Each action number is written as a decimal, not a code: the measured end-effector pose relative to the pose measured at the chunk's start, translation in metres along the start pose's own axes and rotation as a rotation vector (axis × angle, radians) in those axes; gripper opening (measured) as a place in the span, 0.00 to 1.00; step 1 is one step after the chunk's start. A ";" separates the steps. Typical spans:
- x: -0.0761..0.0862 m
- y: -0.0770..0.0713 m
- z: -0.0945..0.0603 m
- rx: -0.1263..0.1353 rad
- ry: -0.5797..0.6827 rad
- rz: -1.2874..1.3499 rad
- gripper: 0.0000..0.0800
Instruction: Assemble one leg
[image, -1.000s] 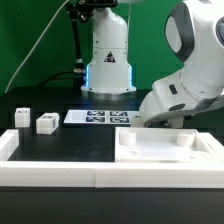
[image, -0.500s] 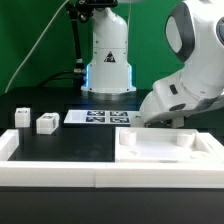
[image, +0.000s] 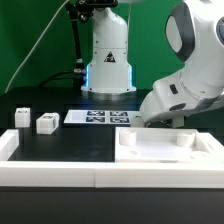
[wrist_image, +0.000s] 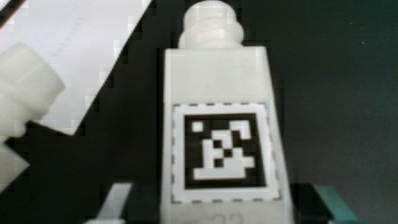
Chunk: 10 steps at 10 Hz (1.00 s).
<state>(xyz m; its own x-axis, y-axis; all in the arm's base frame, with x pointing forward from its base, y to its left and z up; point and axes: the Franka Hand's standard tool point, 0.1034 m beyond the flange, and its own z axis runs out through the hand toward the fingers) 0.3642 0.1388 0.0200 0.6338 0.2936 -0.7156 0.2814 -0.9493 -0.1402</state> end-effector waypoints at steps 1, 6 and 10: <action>-0.008 -0.003 -0.013 -0.006 -0.006 -0.004 0.36; -0.030 -0.009 -0.059 -0.011 -0.037 -0.006 0.36; -0.034 0.005 -0.091 -0.002 0.020 -0.029 0.36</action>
Offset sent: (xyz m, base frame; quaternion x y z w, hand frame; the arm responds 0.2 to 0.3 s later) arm 0.0336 0.0110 0.0474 -0.0007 -0.0494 0.0164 0.9986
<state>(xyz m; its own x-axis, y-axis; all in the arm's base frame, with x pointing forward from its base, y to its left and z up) 0.4093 0.1342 0.1057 0.6399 0.3231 -0.6972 0.3009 -0.9402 -0.1596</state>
